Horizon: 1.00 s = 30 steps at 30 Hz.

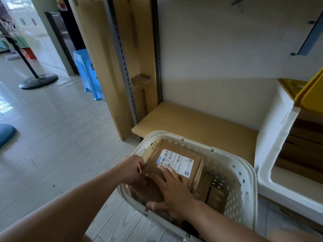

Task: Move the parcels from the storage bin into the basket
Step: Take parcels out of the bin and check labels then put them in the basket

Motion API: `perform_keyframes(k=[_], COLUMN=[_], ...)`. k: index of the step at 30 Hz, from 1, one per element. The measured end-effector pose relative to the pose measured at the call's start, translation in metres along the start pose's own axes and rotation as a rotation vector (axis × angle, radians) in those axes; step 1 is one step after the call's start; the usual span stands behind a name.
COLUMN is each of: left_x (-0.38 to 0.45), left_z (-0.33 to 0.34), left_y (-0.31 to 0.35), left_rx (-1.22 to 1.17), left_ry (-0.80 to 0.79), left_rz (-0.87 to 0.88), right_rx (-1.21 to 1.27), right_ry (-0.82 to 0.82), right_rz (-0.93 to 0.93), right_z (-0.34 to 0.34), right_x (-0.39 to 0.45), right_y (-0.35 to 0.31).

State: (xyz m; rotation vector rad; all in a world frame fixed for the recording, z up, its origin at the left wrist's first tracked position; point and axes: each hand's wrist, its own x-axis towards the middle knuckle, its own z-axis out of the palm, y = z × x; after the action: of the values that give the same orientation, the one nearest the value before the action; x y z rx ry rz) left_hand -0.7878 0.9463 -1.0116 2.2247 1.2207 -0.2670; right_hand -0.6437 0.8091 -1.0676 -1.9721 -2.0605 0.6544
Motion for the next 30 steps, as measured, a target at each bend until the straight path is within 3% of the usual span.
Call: perform_keyframes(k=[5,10,18,22,30], left_x=[-0.003,0.006,0.007,0.013,0.02], left_z=[0.001,0.012,0.005,0.003,0.009], left_y=[-0.008,-0.025,-0.015,-0.008,0.001], left_rx=[-0.163,-0.192,0.053,0.221,0.296], left_ry=[-0.002,0.01,-0.011,-0.006,-0.046], left_rz=[0.049,0.105,0.069,0.024,0.086], right_rx=[-0.043,-0.113,0.003,0.004,-0.083], right_ry=[-0.06,0.043,-0.023,0.012,0.087], right_rz=[0.031,0.062,0.057,0.018,0.076], right_z=[-0.01,-0.015,-0.003,0.002,-0.01], right_x=[0.004,0.0,0.006,0.006,0.004], right_y=[0.003,-0.01,-0.014,-0.017,-0.01])
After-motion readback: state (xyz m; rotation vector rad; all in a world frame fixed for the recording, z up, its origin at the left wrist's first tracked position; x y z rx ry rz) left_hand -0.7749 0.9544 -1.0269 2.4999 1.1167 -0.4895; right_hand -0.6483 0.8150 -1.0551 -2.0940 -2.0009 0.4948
